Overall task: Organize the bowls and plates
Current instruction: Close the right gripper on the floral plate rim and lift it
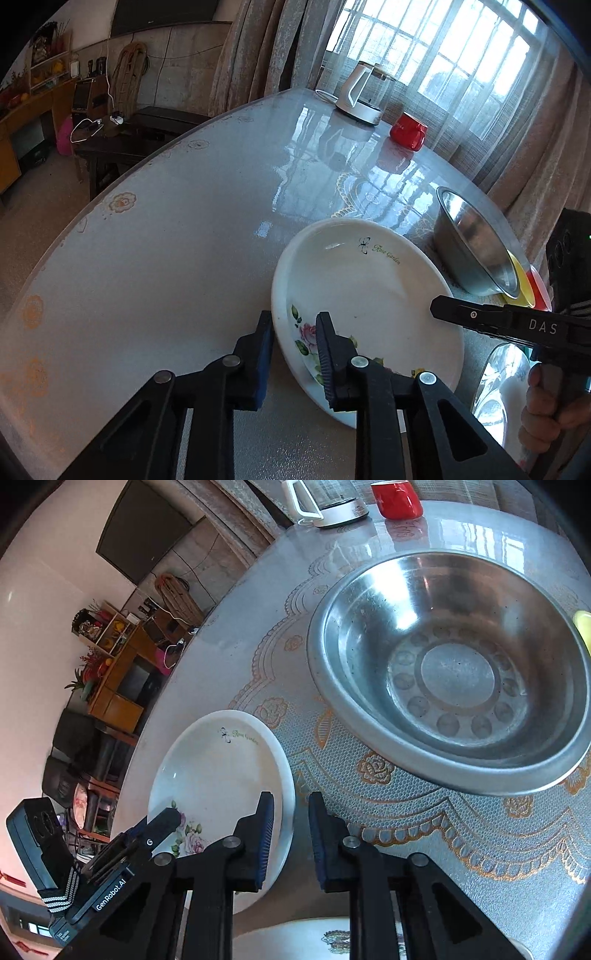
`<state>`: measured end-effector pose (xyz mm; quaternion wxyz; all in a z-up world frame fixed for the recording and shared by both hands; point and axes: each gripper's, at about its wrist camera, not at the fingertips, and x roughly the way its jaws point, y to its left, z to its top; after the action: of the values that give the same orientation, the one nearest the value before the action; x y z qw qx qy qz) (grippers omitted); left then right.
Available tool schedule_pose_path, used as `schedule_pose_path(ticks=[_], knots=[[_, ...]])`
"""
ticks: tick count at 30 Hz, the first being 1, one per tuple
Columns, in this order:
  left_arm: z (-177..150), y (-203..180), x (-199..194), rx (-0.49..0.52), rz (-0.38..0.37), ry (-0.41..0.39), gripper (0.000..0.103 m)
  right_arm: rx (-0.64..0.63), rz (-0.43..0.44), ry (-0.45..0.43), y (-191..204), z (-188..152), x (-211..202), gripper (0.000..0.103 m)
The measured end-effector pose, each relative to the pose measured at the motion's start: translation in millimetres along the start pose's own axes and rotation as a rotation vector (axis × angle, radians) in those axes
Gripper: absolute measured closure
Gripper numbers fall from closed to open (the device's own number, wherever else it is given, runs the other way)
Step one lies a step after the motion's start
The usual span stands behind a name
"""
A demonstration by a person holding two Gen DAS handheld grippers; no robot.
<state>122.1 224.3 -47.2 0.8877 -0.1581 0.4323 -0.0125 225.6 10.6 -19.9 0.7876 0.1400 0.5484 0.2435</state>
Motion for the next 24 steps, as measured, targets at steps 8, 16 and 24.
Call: schedule_pose_path(ticks=[8, 16, 24], knots=[[-4, -8, -11, 0.035, 0.016, -0.038, 0.082, -0.1, -0.054, -0.034, 17, -8, -6, 0.088], [-7, -23, -35, 0.051, -0.041, -0.073, 0.082, -0.079, 0.008, -0.133, 9, -23, -49, 0.088], [-7, -55, -65, 0.102, -0.11, -0.119, 0.082, -0.037, 0.035, -0.223, -5, -40, -93, 0.088]])
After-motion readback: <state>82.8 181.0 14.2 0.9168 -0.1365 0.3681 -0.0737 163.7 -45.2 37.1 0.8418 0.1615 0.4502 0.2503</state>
